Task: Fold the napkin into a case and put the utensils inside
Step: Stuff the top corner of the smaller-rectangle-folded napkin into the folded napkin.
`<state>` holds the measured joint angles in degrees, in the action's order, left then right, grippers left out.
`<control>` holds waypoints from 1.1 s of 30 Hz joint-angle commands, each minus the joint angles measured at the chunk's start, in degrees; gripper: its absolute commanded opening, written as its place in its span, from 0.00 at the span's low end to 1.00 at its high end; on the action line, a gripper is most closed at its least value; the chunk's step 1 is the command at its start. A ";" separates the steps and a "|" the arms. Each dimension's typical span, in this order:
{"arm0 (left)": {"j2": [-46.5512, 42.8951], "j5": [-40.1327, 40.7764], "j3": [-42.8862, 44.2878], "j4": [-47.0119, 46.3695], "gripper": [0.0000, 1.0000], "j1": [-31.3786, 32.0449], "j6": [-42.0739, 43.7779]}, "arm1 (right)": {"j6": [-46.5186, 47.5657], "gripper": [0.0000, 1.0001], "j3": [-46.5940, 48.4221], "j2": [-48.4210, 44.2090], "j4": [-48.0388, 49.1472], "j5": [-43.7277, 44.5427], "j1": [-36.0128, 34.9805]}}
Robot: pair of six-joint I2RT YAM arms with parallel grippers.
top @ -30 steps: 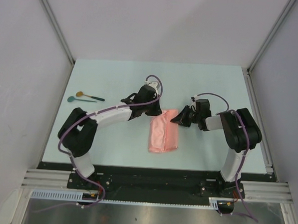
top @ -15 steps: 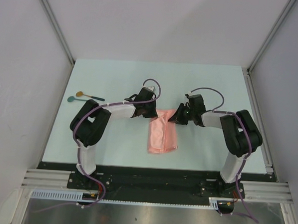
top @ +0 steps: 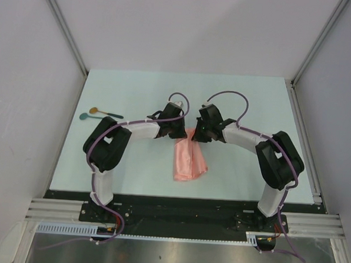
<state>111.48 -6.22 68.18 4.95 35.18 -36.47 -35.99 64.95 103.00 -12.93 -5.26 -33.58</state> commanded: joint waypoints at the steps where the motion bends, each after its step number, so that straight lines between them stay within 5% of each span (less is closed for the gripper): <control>1: 0.67 -1.87 0.02 -2.49 0.00 -0.11 -2.55 | -0.75 0.00 3.43 1.41 -4.83 8.59 -2.88; 12: -0.82 -5.38 -2.00 -3.72 0.00 -0.99 -3.70 | -9.53 0.00 9.14 6.42 -8.51 14.65 -6.67; 17: -6.44 -7.66 -6.56 -6.43 0.26 -3.62 -4.93 | -13.41 0.00 12.04 8.53 -14.40 19.32 -7.72; 20: -10.57 -8.99 -7.18 -3.39 0.33 -5.20 -5.19 | -13.15 0.00 13.36 9.94 -16.34 21.25 -8.60; 27: -17.88 -5.12 -10.69 3.66 0.22 -7.32 -6.24 | -11.74 0.00 16.16 10.64 -19.58 26.51 -10.27; 33: -19.02 -4.77 -19.13 -2.13 0.17 -8.55 -11.07 | -11.74 0.00 23.98 14.94 -29.77 34.34 -13.17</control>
<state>92.90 -12.05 53.41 3.97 27.33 -43.42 -47.53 83.29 115.18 -34.54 20.38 -44.51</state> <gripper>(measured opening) 0.188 0.063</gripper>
